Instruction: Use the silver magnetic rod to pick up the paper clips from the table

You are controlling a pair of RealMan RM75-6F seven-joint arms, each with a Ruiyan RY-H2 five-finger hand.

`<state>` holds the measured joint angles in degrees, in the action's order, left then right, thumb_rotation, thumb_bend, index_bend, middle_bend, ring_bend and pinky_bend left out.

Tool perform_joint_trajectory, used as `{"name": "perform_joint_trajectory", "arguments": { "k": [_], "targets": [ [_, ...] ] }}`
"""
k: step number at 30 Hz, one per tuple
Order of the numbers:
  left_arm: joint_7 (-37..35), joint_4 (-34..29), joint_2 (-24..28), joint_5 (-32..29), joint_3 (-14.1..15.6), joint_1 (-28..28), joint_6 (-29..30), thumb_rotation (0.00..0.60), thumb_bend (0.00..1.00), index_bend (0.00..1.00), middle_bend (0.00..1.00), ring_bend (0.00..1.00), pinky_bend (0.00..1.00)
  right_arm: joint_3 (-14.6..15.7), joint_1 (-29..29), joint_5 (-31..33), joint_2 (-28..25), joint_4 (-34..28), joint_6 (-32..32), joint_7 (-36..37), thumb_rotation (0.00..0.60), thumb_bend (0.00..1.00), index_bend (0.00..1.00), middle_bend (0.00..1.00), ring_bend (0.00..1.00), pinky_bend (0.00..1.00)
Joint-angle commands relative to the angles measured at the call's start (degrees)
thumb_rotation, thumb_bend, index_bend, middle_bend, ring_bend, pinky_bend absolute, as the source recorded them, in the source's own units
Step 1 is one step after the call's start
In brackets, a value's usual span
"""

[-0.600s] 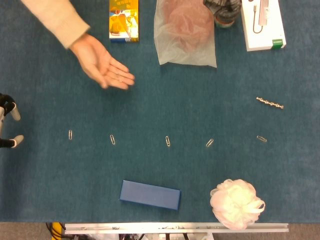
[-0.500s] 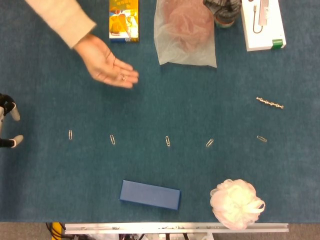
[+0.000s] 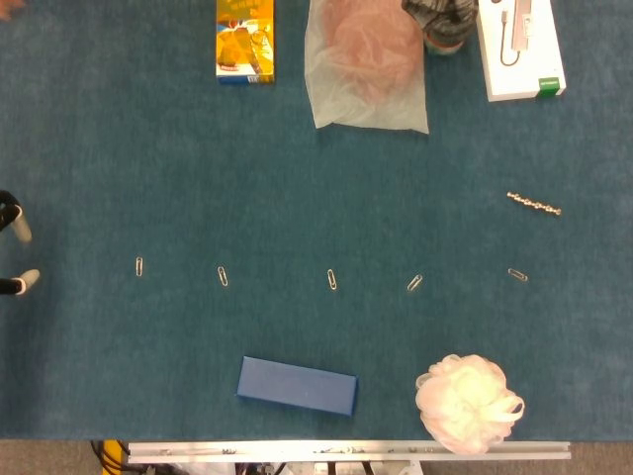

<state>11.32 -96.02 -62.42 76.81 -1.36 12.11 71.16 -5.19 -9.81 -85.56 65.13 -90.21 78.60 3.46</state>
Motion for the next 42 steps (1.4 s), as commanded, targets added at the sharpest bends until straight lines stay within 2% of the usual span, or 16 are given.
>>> {"name": "perform_joint_trajectory", "arguments": {
  "k": [1,4,8,14,20,24,27,33,42],
  "targets": [
    [0.2,0.0,-0.3,0.2,0.3,-0.1,0.1,0.6,0.03,0.51,0.32,0.21,0.04,0.0,-0.4,0.0,0.0,0.3,-0.4,-0.3,0.6,0.36,0.34,0.3,0.29,0.53],
    [-0.1,0.3,-0.3,0.9,0.7,-0.4,0.5,0.6,0.03,0.5,0.32,0.21,0.04,0.3,-0.6,-0.2,0.4,0.3,-0.6,-1.1,0.6,0.35,0.34,0.29,0.26,0.44],
    [-2.1,0.8,0.1,2.2,0.8,-0.5,0.9,0.6,0.03,0.46,0.32,0.21,0.04,0.1,-0.7,0.4,0.8,-0.2,-0.6,-2.1,0.6,0.27,0.34,0.24,0.19,0.33],
    [-3.7,1.2,0.3,3.9,1.2,-0.5,1.4,0.6,0.03,0.43,0.32,0.21,0.04,-0.2,-0.6,2.6,0.5,-3.1,-1.1,-5.7,0.6,0.23,0.34,0.18,0.12,0.25],
    [-4.7,1.6,0.2,4.6,1.7,-1.0,2.0,0.6,0.03,0.43,0.32,0.21,0.04,-0.5,-0.7,8.0,-0.6,-8.4,-3.0,-13.6,0.6,0.19,0.34,0.15,0.05,0.15],
    [-5.5,2.0,0.3,4.8,2.1,-1.6,2.4,0.6,0.03,0.43,0.32,0.21,0.04,-0.6,-0.7,9.9,1.1,-9.1,-2.7,-16.9,0.6,0.15,0.34,0.13,0.03,0.13],
    [-6.0,2.3,0.4,5.0,2.4,-2.0,2.8,0.6,0.03,0.43,0.32,0.21,0.04,-0.1,-0.9,10.3,4.0,-7.3,-3.1,-17.7,0.6,0.1,0.34,0.11,0.01,0.12],
    [-7.4,3.0,0.4,5.6,2.9,-3.0,3.9,0.6,0.03,0.43,0.32,0.21,0.04,-0.3,-2.1,11.6,9.0,-3.1,-4.5,-19.1,0.6,0.1,0.34,0.1,0.0,0.11],
    [-9.0,4.0,0.9,5.5,3.3,-4.2,4.7,0.6,0.03,0.43,0.32,0.21,0.04,-1.5,-4.3,14.1,12.7,-1.2,-6.7,-21.9,0.6,0.1,0.36,0.1,0.0,0.11]
  ]
}}
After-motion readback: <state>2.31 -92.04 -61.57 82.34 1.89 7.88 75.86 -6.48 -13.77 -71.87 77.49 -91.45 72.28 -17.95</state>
